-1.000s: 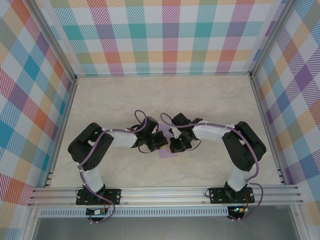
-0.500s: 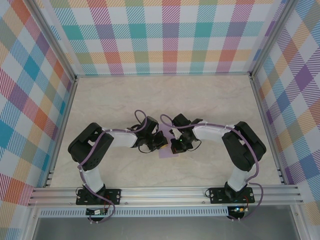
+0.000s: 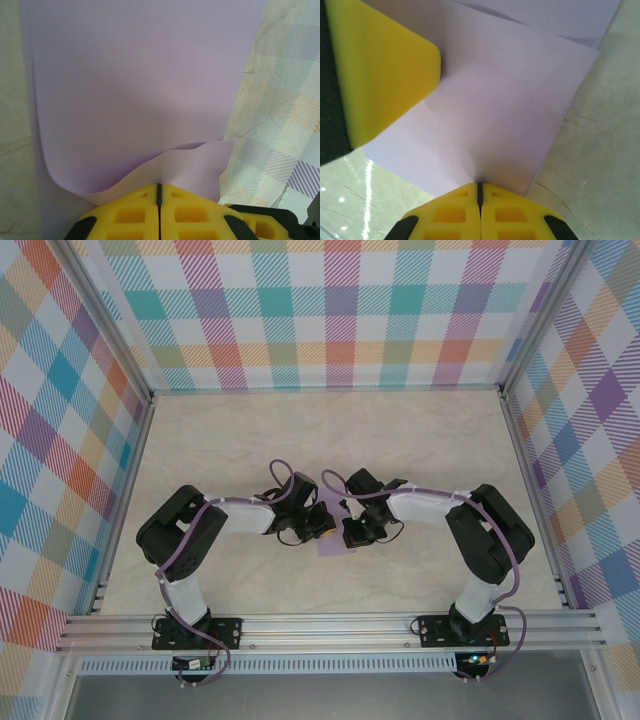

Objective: Fold a paper plane with a square sheet of paper (pick it up from the middle)
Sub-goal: Fold the triangle a second time at the center of the table.

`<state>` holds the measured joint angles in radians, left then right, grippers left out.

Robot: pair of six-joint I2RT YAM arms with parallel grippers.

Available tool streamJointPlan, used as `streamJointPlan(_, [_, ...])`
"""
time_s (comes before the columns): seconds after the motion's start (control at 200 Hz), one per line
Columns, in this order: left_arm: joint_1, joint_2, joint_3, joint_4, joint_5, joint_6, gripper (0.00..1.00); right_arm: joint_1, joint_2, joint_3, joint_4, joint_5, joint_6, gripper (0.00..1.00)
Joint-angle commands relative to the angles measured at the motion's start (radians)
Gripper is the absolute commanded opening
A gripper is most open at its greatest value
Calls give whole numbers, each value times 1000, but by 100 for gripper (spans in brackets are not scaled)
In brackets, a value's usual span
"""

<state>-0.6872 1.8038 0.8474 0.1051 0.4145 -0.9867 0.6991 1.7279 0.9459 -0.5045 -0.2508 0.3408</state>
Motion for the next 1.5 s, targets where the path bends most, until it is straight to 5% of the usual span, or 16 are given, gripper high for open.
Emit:
streamJointPlan(0.0, [-2, 43, -18, -127, -101, 10, 6, -7, -12, -51, -112, 22, -13, 6])
streamJointPlan(0.505, [-2, 42, -18, -112, -89, 11, 6, -13, -138, -97, -145, 91, 49, 5])
streamJointPlan(0.685, [-1, 43, -15, -105, -80, 11, 6, -13, -211, -70, -45, 5, 78, 5])
streamJointPlan(1.02, [-3, 43, -5, -105, -71, 8, 6, -13, -70, 2, 32, -51, 96, 4])
streamJointPlan(1.495, [-3, 17, 39, -94, -47, 28, 6, -13, -1, -9, -11, 53, 75, 3])
